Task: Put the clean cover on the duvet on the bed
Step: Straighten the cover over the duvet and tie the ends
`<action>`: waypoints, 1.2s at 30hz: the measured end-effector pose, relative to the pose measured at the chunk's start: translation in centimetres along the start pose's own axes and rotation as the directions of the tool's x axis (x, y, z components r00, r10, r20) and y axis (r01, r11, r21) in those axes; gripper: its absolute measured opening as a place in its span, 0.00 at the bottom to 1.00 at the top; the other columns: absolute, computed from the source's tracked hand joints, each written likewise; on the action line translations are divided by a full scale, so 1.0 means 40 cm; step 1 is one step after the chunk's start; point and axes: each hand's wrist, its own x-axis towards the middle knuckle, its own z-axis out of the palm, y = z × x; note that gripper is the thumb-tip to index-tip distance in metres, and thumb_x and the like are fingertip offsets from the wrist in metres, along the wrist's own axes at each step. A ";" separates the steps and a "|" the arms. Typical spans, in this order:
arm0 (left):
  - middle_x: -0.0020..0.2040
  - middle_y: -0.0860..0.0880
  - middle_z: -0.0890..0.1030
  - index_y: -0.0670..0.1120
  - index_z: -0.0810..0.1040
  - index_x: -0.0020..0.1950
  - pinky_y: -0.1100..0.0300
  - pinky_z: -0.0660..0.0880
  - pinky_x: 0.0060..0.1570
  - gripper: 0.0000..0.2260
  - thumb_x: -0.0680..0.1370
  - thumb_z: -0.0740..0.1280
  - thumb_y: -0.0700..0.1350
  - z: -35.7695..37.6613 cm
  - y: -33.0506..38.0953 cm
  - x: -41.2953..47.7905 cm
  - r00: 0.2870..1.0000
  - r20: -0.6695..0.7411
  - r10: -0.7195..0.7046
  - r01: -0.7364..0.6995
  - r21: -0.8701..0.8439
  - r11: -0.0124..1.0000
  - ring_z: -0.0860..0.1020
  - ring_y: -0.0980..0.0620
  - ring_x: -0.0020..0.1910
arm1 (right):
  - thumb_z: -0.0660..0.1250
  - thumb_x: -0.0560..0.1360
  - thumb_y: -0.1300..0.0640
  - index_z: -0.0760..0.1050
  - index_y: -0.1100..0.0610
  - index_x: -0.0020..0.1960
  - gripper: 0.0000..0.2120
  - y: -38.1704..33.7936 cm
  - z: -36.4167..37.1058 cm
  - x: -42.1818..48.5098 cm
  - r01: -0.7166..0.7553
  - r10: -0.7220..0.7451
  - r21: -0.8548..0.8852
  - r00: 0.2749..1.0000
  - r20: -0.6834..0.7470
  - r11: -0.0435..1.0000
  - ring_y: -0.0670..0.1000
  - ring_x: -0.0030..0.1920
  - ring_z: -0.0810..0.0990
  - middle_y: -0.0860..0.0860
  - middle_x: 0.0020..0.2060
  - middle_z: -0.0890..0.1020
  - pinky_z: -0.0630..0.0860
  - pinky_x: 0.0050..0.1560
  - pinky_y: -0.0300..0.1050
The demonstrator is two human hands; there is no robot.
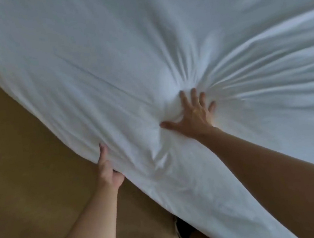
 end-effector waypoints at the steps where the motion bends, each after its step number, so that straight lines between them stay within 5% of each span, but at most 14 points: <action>1: 0.63 0.46 0.83 0.51 0.81 0.67 0.45 0.82 0.51 0.28 0.74 0.69 0.68 -0.001 0.069 0.051 1.000 0.001 0.009 -0.009 0.033 0.999 0.83 0.45 0.59 | 0.61 0.59 0.16 0.45 0.46 0.82 0.62 -0.010 0.009 -0.009 -0.019 0.019 0.001 1.000 -0.017 1.000 0.62 0.81 0.43 0.55 0.82 0.46 0.43 0.75 0.73; 4: 0.64 0.43 0.82 0.48 0.83 0.64 0.50 0.83 0.48 0.19 0.80 0.67 0.58 -0.055 0.085 0.060 0.999 -0.035 -0.041 0.043 0.081 0.996 0.83 0.44 0.59 | 0.57 0.59 0.15 0.45 0.49 0.81 0.62 -0.086 0.030 -0.040 -0.005 0.003 -0.022 0.997 -0.073 1.000 0.62 0.81 0.43 0.59 0.81 0.47 0.43 0.75 0.73; 6: 0.68 0.42 0.79 0.48 0.80 0.68 0.47 0.81 0.55 0.19 0.81 0.68 0.55 -0.126 0.060 0.002 0.996 -0.028 -0.089 0.090 0.052 0.995 0.81 0.42 0.63 | 0.56 0.59 0.15 0.44 0.49 0.82 0.63 -0.180 0.057 -0.049 0.039 -0.038 0.008 0.995 -0.091 0.999 0.62 0.81 0.42 0.59 0.81 0.45 0.43 0.76 0.71; 10: 0.72 0.43 0.76 0.52 0.74 0.74 0.33 0.69 0.68 0.33 0.73 0.74 0.65 -0.198 0.273 0.110 0.998 0.047 -0.043 0.038 0.109 0.993 0.75 0.38 0.70 | 0.61 0.57 0.16 0.39 0.45 0.81 0.64 -0.349 0.096 0.008 -0.070 0.079 0.102 0.993 -0.087 0.992 0.64 0.80 0.37 0.58 0.81 0.40 0.40 0.76 0.72; 12: 0.69 0.45 0.79 0.53 0.78 0.71 0.35 0.74 0.63 0.31 0.73 0.72 0.67 -0.165 0.434 0.245 0.985 0.163 -0.064 0.037 0.163 0.986 0.77 0.40 0.67 | 0.60 0.55 0.15 0.38 0.44 0.80 0.65 -0.398 0.103 0.038 -0.142 0.149 0.081 0.985 -0.087 0.986 0.66 0.80 0.38 0.59 0.81 0.41 0.42 0.75 0.73; 15: 0.66 0.46 0.82 0.51 0.80 0.68 0.44 0.78 0.56 0.20 0.79 0.68 0.59 -0.178 0.484 0.271 0.977 0.142 -0.160 0.119 0.257 0.959 0.81 0.43 0.63 | 0.61 0.54 0.14 0.38 0.42 0.80 0.65 -0.461 0.098 0.060 -0.226 0.230 0.063 0.972 -0.053 0.972 0.67 0.79 0.40 0.60 0.81 0.42 0.43 0.75 0.74; 18: 0.67 0.44 0.81 0.50 0.76 0.72 0.43 0.81 0.53 0.21 0.80 0.68 0.55 -0.265 0.493 0.215 0.968 0.127 -0.217 0.205 0.103 0.973 0.81 0.41 0.62 | 0.63 0.55 0.15 0.37 0.39 0.80 0.65 -0.555 0.080 0.079 -0.283 0.282 0.087 0.959 0.017 0.955 0.67 0.80 0.39 0.57 0.81 0.39 0.44 0.74 0.76; 21: 0.65 0.44 0.82 0.49 0.78 0.69 0.41 0.80 0.56 0.27 0.76 0.71 0.63 -0.209 0.685 0.322 0.966 0.173 -0.192 0.174 0.116 0.978 0.81 0.41 0.62 | 0.65 0.55 0.16 0.36 0.36 0.79 0.64 -0.658 0.065 0.106 -0.376 0.367 0.070 0.924 0.111 0.924 0.65 0.79 0.35 0.54 0.80 0.34 0.45 0.70 0.81; 24: 0.62 0.44 0.84 0.47 0.80 0.67 0.43 0.80 0.56 0.27 0.73 0.74 0.60 -0.172 0.812 0.408 0.984 0.077 -0.159 0.153 0.081 0.985 0.82 0.41 0.61 | 0.66 0.54 0.16 0.37 0.35 0.79 0.64 -0.727 0.058 0.130 -0.455 0.438 0.104 0.886 0.152 0.884 0.66 0.79 0.35 0.54 0.80 0.33 0.45 0.67 0.84; 27: 0.64 0.43 0.82 0.46 0.76 0.70 0.44 0.78 0.59 0.25 0.76 0.73 0.55 -0.287 0.772 0.358 0.974 -0.085 -0.211 0.225 0.221 0.949 0.81 0.42 0.60 | 0.64 0.56 0.16 0.37 0.35 0.79 0.62 -0.834 0.058 0.187 -0.378 0.366 0.122 0.924 0.114 0.918 0.66 0.79 0.35 0.53 0.81 0.35 0.45 0.67 0.84; 30: 0.62 0.48 0.82 0.48 0.73 0.67 0.45 0.77 0.62 0.36 0.66 0.80 0.62 -0.304 0.835 0.383 0.956 -0.233 -0.181 0.265 0.411 0.872 0.81 0.46 0.57 | 0.61 0.61 0.17 0.37 0.33 0.78 0.55 -0.978 0.081 0.286 -0.274 0.269 0.121 0.962 0.055 0.954 0.69 0.77 0.31 0.53 0.80 0.32 0.40 0.64 0.86; 33: 0.64 0.49 0.81 0.48 0.71 0.72 0.41 0.75 0.66 0.56 0.50 0.81 0.72 -0.212 1.033 0.540 0.959 -0.279 -0.043 0.132 0.306 0.943 0.79 0.45 0.62 | 0.57 0.65 0.18 0.38 0.32 0.78 0.50 -1.065 0.107 0.366 -0.293 0.297 0.105 0.954 -0.032 0.950 0.71 0.76 0.30 0.54 0.80 0.32 0.36 0.62 0.87; 36: 0.61 0.48 0.84 0.52 0.78 0.68 0.37 0.76 0.61 0.44 0.58 0.76 0.74 -0.175 1.201 0.631 0.991 -0.068 -0.118 0.131 0.243 0.961 0.80 0.42 0.61 | 0.54 0.64 0.16 0.38 0.31 0.77 0.49 -1.116 0.126 0.413 -0.309 0.317 0.103 0.945 -0.073 0.945 0.72 0.76 0.30 0.52 0.80 0.33 0.34 0.60 0.87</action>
